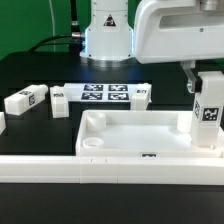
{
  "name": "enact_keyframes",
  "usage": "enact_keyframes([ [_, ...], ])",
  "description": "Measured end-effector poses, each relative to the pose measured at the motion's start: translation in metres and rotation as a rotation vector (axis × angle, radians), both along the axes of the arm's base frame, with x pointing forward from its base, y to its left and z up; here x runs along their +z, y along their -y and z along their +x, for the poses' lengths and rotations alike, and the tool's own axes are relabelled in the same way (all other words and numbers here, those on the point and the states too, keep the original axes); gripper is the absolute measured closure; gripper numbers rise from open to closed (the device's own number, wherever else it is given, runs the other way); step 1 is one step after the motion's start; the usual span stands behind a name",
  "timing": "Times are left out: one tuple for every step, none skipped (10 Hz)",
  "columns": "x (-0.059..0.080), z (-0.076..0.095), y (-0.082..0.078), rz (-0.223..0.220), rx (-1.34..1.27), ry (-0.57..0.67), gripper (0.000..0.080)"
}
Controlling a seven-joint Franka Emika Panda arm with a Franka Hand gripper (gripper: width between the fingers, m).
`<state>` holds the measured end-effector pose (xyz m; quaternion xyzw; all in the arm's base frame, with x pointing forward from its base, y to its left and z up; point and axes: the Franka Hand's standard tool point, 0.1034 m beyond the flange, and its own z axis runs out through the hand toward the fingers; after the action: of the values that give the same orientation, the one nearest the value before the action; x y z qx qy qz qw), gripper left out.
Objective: Assemble desk
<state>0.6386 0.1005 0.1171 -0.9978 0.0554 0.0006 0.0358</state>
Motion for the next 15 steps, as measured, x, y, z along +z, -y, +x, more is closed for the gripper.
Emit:
enact_keyframes([
  [-0.0002, 0.0000, 0.0011, 0.000, -0.106, -0.008, 0.0508],
  [-0.0004, -0.0001, 0.0013, -0.001, -0.206, -0.015, 0.0508],
  [-0.0006, -0.0002, 0.0019, -0.004, -0.301, -0.022, 0.0508],
  [-0.0007, -0.0003, 0.0023, -0.006, -0.366, -0.026, 0.0508],
  [-0.0008, -0.0001, 0.0031, -0.007, -0.439, -0.031, 0.0508],
  [-0.0008, -0.0001, 0.0033, -0.006, -0.482, -0.034, 0.0508],
  [-0.0008, -0.0001, 0.0035, -0.006, -0.532, -0.037, 0.0492],
  [-0.0008, -0.0001, 0.0028, -0.004, -0.513, -0.036, 0.0492],
  [-0.0008, -0.0001, 0.0028, -0.005, -0.465, -0.033, 0.0289],
  [-0.0004, -0.0005, 0.0028, -0.008, -0.422, -0.034, 0.0289],
  [-0.0005, -0.0003, 0.0028, -0.007, -0.382, -0.029, 0.0179],
  [-0.0005, -0.0003, 0.0028, -0.007, -0.317, -0.025, 0.0159],
  [-0.0005, -0.0002, 0.0030, -0.007, -0.227, -0.019, 0.0159],
  [-0.0006, -0.0002, 0.0031, -0.008, -0.156, -0.014, 0.0151],
  [-0.0009, -0.0003, 0.0029, -0.013, -0.078, -0.007, 0.0151],
])
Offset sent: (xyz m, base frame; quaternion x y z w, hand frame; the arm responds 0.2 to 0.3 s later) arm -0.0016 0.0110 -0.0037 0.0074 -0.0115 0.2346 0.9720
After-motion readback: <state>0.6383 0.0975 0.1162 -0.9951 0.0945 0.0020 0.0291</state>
